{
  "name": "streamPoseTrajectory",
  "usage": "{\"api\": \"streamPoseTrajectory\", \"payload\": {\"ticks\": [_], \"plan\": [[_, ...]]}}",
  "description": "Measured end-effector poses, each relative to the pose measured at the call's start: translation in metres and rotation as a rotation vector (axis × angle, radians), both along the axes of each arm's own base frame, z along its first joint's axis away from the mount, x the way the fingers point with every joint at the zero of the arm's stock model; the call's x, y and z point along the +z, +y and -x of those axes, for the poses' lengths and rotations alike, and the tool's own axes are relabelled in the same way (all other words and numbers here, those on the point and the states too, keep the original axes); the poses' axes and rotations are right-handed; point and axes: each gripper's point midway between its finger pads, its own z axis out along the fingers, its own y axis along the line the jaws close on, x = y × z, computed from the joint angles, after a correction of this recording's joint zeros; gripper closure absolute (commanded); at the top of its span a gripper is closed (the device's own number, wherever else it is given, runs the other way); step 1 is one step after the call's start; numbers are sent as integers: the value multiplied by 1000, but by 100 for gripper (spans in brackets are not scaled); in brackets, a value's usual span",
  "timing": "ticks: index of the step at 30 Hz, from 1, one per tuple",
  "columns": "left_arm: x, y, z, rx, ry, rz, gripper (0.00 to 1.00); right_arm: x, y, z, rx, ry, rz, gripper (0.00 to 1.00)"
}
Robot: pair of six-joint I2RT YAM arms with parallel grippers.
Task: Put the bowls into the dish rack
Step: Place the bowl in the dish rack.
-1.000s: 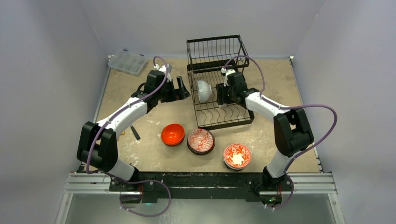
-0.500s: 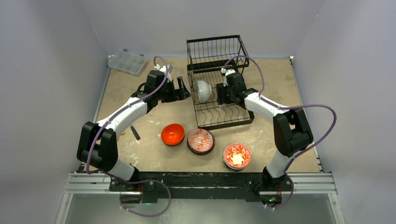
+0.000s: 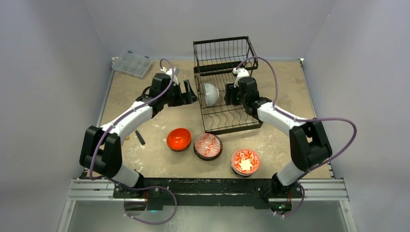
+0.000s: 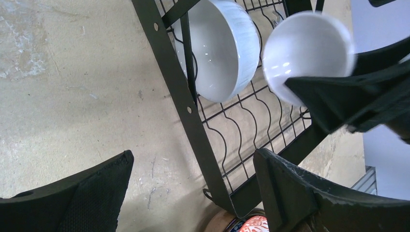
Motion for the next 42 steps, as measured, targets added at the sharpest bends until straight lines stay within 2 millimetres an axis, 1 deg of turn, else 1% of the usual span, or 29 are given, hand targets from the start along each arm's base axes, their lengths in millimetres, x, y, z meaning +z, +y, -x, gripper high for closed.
{"api": "streamPoseTrajectory", "payload": {"ticks": [4,6,7,9,14,22,26,33,36,42], "plan": [[-2,0,2,-5,4,2,8,48,2,-11,-14,-159,-68,100],[-2,-1,2,-8,3,5,9,61,5,-16,-15,-209,-92,100],[-2,-1,1,-9,1,6,9,64,6,-18,-15,-221,-98,100],[-1,-2,1,-10,-2,8,9,61,7,-21,-16,-220,-100,100],[-1,-2,1,-10,-2,8,9,40,9,-23,-16,-183,-83,100],[-1,-2,1,-10,-3,8,9,24,8,-23,-25,-194,-84,100],[-1,-2,1,-10,-3,8,9,14,9,-27,-38,-204,-71,100],[0,0,-1,4,-8,0,9,-11,20,-26,-41,-195,-7,100],[13,1,-8,22,-30,-2,8,-18,20,-26,-51,-199,28,100],[77,1,-37,80,-173,29,7,-21,12,-28,-87,-215,83,100]]}}
